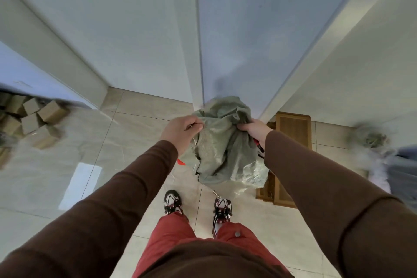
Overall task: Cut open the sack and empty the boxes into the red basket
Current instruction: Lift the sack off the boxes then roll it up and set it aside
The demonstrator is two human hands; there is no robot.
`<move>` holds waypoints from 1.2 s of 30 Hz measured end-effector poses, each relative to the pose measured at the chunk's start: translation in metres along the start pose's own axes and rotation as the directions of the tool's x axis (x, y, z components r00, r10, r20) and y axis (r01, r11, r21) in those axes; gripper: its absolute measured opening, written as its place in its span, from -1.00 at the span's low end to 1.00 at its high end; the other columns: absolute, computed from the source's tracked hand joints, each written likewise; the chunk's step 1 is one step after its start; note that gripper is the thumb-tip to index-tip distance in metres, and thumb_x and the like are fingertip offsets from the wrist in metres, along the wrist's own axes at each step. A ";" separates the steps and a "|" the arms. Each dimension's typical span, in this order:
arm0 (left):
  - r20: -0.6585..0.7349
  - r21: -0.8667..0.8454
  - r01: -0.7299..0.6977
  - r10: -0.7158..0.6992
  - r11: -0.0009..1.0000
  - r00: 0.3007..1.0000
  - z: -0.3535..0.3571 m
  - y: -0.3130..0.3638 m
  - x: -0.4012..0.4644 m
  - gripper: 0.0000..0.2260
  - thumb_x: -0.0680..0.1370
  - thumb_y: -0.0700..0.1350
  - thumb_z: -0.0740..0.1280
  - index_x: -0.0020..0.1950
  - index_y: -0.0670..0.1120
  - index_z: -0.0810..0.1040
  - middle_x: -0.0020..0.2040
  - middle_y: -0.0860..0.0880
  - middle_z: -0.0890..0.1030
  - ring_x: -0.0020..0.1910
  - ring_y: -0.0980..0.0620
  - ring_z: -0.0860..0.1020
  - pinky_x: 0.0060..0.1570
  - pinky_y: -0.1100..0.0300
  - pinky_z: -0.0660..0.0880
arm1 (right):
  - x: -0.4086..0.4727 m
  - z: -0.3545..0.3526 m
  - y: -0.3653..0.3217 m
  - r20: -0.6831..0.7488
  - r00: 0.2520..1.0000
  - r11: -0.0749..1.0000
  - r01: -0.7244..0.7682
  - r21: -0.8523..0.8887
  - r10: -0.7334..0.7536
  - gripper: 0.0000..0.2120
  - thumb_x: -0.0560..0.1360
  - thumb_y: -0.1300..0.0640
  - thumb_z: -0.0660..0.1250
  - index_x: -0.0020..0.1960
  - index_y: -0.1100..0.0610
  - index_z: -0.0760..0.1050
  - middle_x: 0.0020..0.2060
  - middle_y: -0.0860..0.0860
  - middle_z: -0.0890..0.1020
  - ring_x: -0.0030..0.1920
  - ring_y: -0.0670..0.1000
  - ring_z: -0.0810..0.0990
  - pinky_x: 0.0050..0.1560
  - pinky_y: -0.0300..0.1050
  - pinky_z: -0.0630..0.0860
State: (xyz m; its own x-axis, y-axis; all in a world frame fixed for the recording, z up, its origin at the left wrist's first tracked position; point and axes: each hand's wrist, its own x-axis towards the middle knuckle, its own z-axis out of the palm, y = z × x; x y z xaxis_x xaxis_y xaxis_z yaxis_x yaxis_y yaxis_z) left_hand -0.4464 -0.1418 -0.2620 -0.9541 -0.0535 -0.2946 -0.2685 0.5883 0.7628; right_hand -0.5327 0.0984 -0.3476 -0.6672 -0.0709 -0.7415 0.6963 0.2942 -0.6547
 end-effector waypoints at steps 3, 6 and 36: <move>0.021 -0.119 0.042 -0.040 0.992 0.999 0.003 0.000 0.014 -0.84 0.59 -0.16 0.34 -0.15 0.03 0.64 -0.29 0.01 0.54 -0.30 0.05 0.51 -0.15 0.00 0.64 | 0.000 -0.010 0.005 0.017 1.000 0.979 0.018 -0.202 -0.015 -0.41 0.56 0.08 0.52 0.51 0.23 0.44 0.12 0.08 0.66 0.04 0.11 0.63 0.07 -0.03 0.58; 0.023 -0.173 0.068 -0.065 0.983 0.998 0.009 -0.002 0.029 -0.76 0.58 -0.20 0.36 -0.21 0.10 0.62 -0.26 -0.02 0.53 -0.25 0.02 0.53 -0.16 -0.03 0.65 | -0.004 -0.019 0.018 -0.001 0.999 0.942 -0.036 -0.333 0.038 -0.33 0.57 0.13 0.51 0.59 0.21 0.33 -0.07 -0.02 0.54 -0.23 -0.05 0.43 -0.28 -0.23 0.33; -0.060 -0.528 0.108 -0.163 0.843 0.985 -0.025 0.108 0.078 -0.78 0.65 -0.26 0.25 -0.20 -0.10 0.47 -0.12 -0.18 0.54 -0.29 0.00 0.57 -0.12 0.05 0.67 | -0.033 0.076 0.175 -0.089 0.937 0.927 -0.315 0.202 0.338 -0.80 0.56 0.21 0.46 0.04 0.22 0.44 -0.45 0.07 0.41 -0.51 -0.01 0.31 -0.48 -0.15 0.25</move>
State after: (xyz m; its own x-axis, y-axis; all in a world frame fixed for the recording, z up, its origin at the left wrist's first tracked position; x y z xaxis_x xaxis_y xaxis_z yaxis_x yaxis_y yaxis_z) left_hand -0.5532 -0.1023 -0.1882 -0.9036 -0.1970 -0.3804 -0.3990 0.0643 0.9147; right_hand -0.3689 0.0792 -0.4485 -0.4134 0.1178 -0.9029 0.9094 0.1031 -0.4029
